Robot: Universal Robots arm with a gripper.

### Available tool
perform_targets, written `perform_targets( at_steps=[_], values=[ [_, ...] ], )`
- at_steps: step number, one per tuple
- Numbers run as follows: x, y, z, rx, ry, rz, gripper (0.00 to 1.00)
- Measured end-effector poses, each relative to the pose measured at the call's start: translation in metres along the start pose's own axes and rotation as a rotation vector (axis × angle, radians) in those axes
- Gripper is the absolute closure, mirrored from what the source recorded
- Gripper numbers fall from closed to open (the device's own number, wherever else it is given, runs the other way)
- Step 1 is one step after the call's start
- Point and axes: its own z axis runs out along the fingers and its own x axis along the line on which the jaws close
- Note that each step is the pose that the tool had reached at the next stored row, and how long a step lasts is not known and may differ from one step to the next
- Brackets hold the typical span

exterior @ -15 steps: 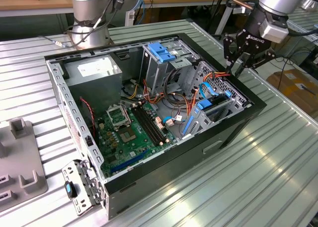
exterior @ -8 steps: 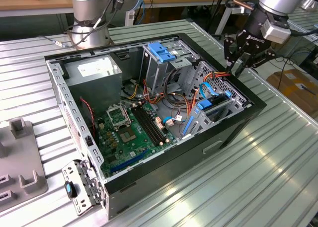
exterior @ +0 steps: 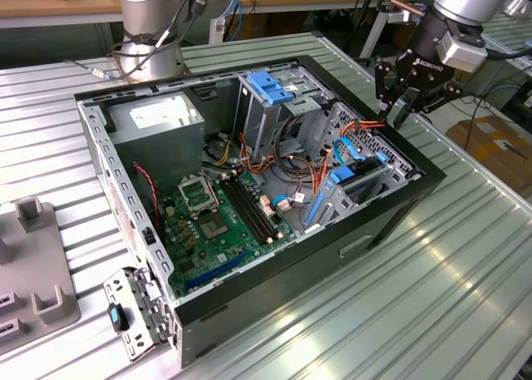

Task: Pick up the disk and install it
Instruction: 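Insert the second disk wire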

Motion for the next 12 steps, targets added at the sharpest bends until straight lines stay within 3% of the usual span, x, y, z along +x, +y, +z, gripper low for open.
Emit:
perform_targets(
  at_steps=[8, 12],
  values=[
    [-0.0007, 0.0008, 0.0001, 0.0106, 0.0111, -0.028, 0.64],
    [-0.0008, 0.0008, 0.0001, 0.011, 0.0117, -0.03, 0.64]
  ],
)
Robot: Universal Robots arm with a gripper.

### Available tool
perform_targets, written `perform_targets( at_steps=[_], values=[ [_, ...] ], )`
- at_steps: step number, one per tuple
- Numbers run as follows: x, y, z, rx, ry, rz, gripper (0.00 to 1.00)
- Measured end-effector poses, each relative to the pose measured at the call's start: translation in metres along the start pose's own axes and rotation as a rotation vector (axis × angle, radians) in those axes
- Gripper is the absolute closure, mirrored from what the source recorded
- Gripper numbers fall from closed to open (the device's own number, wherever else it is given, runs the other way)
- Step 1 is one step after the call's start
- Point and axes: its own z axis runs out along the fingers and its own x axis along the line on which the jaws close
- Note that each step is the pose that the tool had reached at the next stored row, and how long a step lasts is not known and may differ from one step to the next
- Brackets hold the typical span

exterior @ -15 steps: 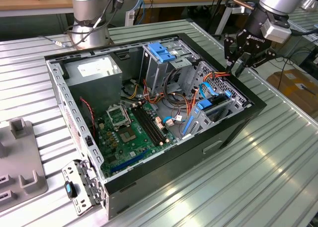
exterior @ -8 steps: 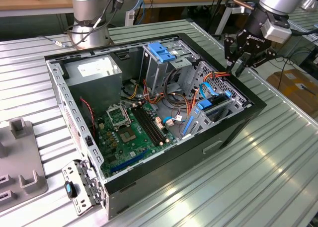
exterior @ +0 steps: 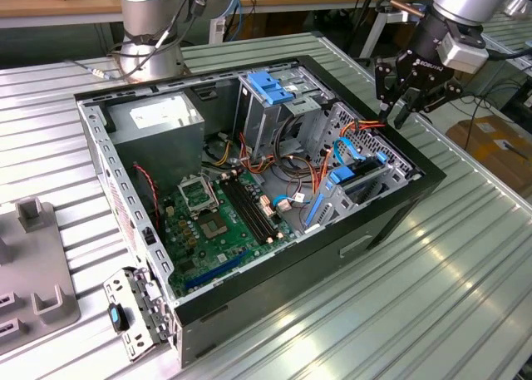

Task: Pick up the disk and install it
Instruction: 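Insert the second disk wire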

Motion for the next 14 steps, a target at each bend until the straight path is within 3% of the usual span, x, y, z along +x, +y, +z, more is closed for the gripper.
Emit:
perform_targets(
  at_steps=[7, 9, 14],
  values=[
    [0.0, 0.0, 0.0, 0.0, 0.0, 0.0, 0.65],
    [0.0, 0.0, 0.0, 0.0, 0.0, 0.0, 0.84],
    [0.0, 0.0, 0.0, 0.0, 0.0, -0.001, 0.84]
  ],
)
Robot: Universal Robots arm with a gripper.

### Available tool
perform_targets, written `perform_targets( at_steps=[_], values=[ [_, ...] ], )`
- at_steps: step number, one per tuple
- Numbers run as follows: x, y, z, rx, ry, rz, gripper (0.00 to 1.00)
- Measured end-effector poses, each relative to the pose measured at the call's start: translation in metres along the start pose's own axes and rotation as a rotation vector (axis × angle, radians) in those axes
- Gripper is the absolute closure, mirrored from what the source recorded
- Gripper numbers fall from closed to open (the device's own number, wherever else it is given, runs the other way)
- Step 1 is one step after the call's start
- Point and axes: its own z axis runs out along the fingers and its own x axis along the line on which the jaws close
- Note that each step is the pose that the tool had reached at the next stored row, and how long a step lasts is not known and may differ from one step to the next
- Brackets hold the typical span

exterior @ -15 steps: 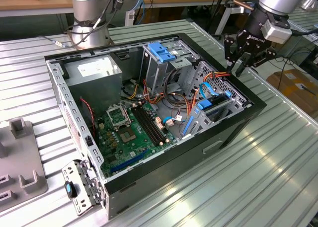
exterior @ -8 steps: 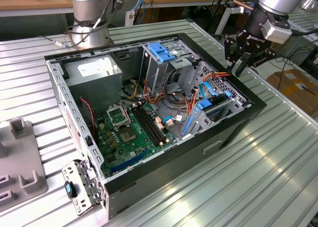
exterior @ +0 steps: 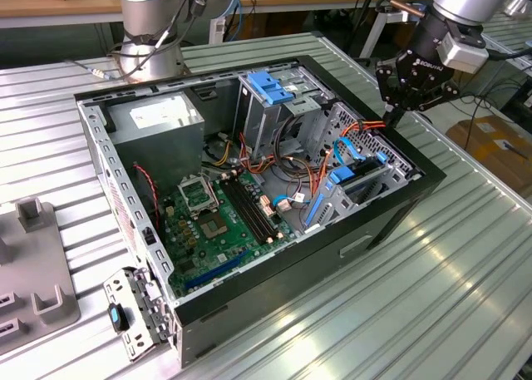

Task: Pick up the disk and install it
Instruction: 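Insert the second disk wire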

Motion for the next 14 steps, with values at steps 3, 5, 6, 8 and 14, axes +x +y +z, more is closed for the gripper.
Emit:
perform_targets(
  at_steps=[3, 5, 6, 8, 14],
  values=[
    [0.0, 0.0, 0.0, 0.0, -0.0001, 0.0, 0.84],
    [0.0, 0.0, 0.0, 0.0, 0.0, 0.0, 0.84],
    [0.0, 0.0, 0.0, 0.0, -0.0001, 0.0, 0.84],
    [0.0, 0.0, -0.0001, 0.0001, -0.0001, 0.0, 0.84],
    [0.0001, 0.0, -0.0067, 0.0002, -0.0002, 0.0, 0.84]
  ],
)
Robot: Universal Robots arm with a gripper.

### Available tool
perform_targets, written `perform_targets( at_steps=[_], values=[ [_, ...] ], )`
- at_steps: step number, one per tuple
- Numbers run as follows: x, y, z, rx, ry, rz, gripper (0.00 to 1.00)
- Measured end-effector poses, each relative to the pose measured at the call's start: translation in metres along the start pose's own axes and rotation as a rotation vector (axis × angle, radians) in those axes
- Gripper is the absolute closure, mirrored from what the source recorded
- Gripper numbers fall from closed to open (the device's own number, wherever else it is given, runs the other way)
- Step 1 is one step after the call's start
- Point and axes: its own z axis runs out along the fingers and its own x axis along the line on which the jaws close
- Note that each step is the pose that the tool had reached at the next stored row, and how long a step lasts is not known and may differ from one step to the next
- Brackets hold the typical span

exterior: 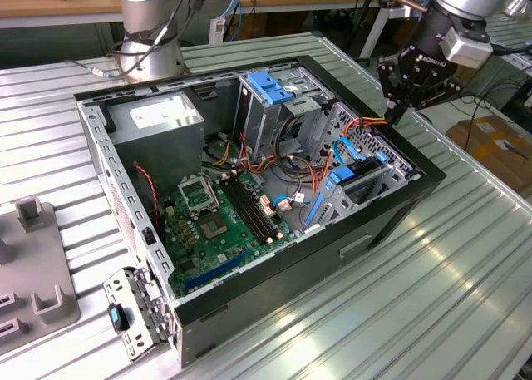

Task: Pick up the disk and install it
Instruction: 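Insert the second disk wire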

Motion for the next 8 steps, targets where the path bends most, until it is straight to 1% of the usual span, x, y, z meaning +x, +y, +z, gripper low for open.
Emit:
perform_targets(
  at_steps=[8],
  values=[
    [0.0, 0.0, -0.0007, -0.0002, 0.0002, 0.0, 0.84]
  ],
)
